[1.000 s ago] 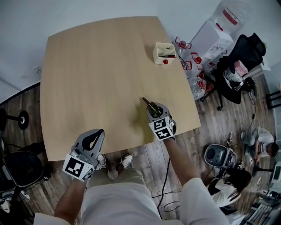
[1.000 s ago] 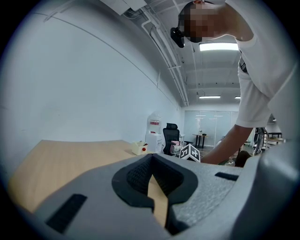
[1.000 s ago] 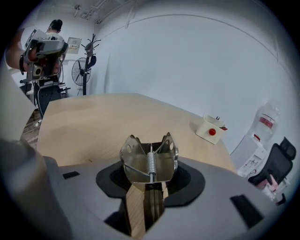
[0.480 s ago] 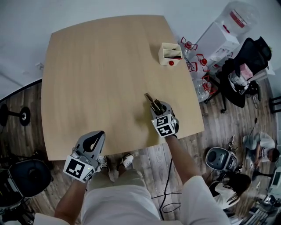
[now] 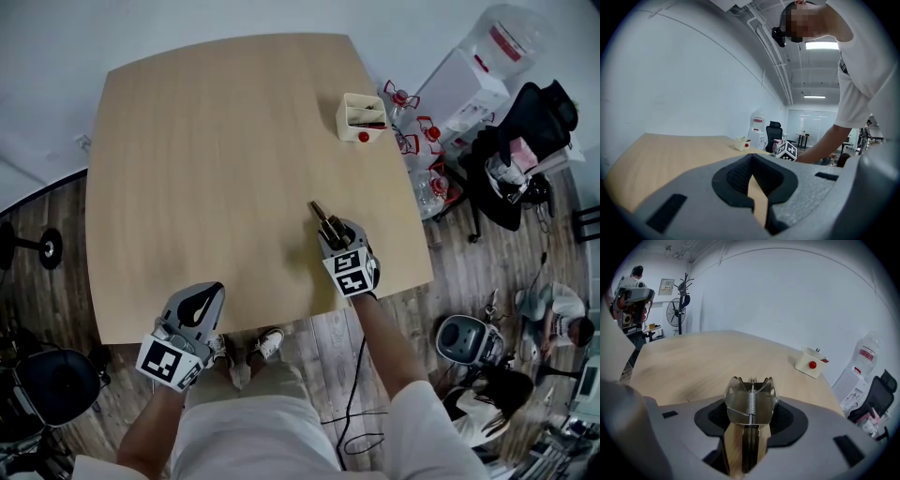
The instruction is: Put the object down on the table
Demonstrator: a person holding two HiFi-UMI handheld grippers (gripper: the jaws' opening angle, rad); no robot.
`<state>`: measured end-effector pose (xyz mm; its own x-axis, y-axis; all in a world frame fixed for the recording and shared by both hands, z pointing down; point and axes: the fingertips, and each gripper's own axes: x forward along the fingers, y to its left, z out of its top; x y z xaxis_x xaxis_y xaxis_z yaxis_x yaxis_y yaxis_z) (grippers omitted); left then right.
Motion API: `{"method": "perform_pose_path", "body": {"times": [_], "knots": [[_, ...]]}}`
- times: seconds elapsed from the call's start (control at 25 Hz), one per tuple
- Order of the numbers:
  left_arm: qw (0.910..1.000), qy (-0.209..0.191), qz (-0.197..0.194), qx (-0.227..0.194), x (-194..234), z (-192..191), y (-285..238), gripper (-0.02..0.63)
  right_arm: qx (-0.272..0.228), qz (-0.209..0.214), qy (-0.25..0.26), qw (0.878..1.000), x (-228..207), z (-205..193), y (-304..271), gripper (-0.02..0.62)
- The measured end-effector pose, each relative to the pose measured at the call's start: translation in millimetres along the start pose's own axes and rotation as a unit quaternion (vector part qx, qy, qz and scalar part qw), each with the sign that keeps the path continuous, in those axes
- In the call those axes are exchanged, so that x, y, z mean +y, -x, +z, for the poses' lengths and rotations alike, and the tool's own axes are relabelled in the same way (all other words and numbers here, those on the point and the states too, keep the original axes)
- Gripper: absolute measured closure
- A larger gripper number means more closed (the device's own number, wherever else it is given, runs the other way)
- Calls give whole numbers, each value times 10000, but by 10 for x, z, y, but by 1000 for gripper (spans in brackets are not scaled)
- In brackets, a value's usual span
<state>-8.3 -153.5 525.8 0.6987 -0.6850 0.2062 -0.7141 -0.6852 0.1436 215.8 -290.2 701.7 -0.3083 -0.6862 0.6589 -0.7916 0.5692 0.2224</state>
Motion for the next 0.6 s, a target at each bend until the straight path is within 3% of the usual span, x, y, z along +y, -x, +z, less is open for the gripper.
{"method": "perform_pose_path", "body": {"times": [0.6], "knots": [[9999, 83, -45, -103, -18, -7, 174, 601, 105, -2, -78, 9999, 246, 37, 138, 368]]}}
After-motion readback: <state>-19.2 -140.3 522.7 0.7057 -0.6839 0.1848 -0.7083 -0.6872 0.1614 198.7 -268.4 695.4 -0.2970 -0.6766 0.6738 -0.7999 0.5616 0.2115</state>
